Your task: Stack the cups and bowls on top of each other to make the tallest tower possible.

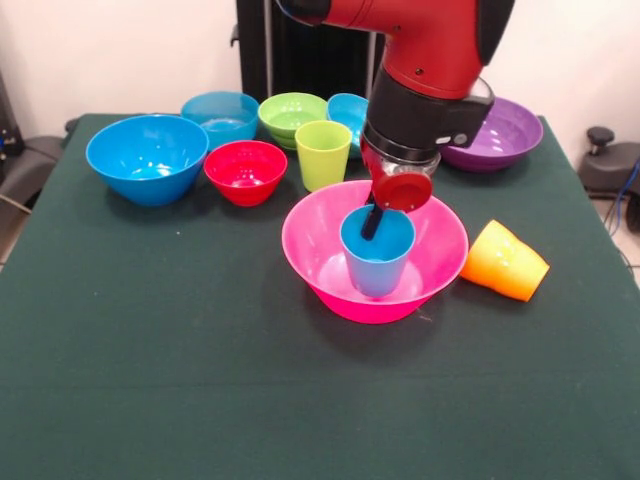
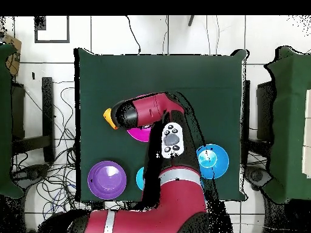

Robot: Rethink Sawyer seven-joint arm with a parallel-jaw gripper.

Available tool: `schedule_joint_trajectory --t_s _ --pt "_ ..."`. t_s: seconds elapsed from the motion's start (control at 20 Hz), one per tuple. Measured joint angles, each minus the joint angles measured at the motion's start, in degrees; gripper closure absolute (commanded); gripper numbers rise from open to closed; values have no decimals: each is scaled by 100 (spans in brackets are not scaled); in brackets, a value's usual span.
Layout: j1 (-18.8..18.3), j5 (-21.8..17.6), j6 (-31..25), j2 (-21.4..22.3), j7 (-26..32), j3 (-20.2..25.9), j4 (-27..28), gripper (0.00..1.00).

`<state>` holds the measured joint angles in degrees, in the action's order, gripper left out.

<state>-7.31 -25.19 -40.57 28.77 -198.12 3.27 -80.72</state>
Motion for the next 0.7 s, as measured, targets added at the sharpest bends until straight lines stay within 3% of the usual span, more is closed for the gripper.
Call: schedule_joint_trajectory --t_s 0.7 --pt "100 1 1 -14 0 -92 1 100"
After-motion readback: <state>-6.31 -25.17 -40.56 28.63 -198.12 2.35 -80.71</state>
